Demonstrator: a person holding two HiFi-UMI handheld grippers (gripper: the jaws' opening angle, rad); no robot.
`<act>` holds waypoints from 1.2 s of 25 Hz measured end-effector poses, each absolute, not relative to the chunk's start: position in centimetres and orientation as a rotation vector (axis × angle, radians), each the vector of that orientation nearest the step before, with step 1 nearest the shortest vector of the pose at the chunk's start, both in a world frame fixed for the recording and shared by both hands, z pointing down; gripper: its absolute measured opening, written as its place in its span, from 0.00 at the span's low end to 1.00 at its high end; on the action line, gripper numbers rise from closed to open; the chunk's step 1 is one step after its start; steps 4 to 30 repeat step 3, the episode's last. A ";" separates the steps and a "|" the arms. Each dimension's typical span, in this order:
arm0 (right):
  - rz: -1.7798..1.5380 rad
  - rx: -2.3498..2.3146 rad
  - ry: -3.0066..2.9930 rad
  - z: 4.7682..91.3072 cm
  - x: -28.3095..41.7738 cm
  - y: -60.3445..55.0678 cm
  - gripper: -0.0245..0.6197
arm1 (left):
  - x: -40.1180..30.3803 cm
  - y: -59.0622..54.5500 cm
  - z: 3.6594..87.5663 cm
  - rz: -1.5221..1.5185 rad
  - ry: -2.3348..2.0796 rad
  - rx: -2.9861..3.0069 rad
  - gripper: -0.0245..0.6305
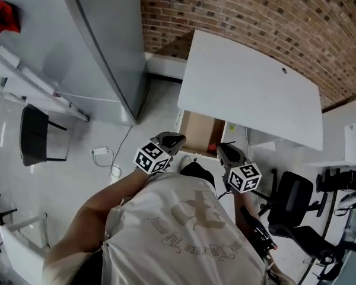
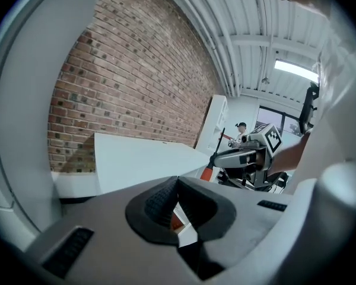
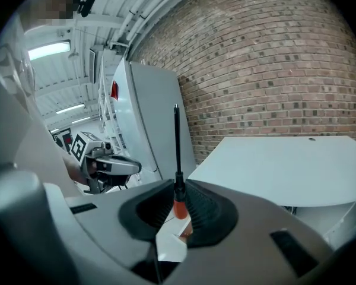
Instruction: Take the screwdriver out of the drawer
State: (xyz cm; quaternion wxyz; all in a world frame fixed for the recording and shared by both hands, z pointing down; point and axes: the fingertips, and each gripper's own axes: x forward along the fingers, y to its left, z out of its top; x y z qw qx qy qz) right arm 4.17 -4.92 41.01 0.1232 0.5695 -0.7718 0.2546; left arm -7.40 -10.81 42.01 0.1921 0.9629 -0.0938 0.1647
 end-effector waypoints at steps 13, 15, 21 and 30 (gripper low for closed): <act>0.756 1.722 -2.222 41.3 5.2 -4.8 0.15 | -6.3 -11.0 42.2 0.478 -0.215 2.709 0.07; 0.756 1.722 -2.222 41.3 5.2 -4.8 0.15 | -6.3 -11.0 42.2 0.478 -0.215 2.709 0.07; 0.756 1.722 -2.222 41.3 5.2 -4.8 0.15 | -6.3 -11.0 42.2 0.478 -0.215 2.709 0.07; 0.756 1.722 -2.222 41.3 5.2 -4.8 0.15 | -6.3 -11.0 42.2 0.478 -0.215 2.709 0.07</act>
